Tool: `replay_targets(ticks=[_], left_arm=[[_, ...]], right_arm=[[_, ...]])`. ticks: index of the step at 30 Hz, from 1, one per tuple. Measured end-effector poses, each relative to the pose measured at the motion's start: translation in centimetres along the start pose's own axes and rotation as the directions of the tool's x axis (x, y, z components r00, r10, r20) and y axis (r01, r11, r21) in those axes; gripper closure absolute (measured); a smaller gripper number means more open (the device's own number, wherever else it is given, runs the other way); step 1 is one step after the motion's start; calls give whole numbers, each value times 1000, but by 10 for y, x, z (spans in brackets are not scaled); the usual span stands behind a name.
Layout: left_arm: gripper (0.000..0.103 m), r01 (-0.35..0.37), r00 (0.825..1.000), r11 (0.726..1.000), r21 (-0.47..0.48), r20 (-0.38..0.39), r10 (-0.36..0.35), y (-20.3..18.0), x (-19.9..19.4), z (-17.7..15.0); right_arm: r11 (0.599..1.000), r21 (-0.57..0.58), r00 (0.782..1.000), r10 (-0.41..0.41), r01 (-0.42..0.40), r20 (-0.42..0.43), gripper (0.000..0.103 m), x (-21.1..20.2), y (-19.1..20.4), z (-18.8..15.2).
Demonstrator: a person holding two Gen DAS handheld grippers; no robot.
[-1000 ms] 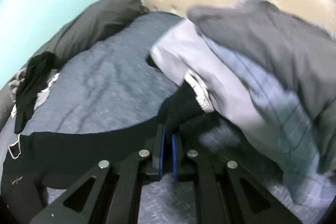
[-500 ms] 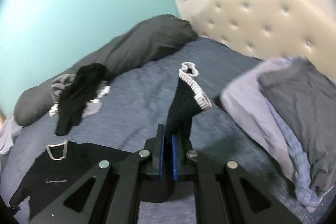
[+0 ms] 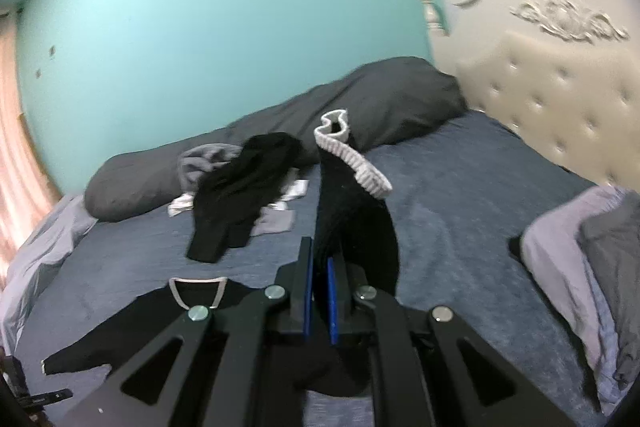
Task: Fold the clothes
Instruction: 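Lift the sleeve with the right tool and carry it across the body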
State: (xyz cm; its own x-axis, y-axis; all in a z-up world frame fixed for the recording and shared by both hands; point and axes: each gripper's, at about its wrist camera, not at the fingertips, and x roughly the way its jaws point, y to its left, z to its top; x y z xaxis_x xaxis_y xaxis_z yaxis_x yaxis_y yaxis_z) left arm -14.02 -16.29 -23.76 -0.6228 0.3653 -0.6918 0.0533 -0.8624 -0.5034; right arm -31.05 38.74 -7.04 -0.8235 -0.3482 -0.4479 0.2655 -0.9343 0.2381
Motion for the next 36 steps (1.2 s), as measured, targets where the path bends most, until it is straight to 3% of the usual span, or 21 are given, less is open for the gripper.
replay_targets(ticks=[8,16,22,29,36], left_arm=[[64,19,1000,1000,-14,14,-19,6,-21,-6],[63,57,998,998,-34,24,-56,3,-31,-12],[62,75,997,996,-36,14,-75,2,-32,-20],[62,73,997,997,-39,-1,-73,11,-32,-28],[61,60,998,997,-48,-12,-61,23,-33,-32]], right_arm=[[982,-103,988,155,-156,-22,97,-9,88,5],[912,-234,940,314,-337,-131,97,-16,189,-17],[846,-301,891,371,-441,-264,97,-11,251,-74],[783,-337,824,362,-522,-437,97,2,300,-178],[774,-299,764,339,-558,-548,97,22,313,-252]])
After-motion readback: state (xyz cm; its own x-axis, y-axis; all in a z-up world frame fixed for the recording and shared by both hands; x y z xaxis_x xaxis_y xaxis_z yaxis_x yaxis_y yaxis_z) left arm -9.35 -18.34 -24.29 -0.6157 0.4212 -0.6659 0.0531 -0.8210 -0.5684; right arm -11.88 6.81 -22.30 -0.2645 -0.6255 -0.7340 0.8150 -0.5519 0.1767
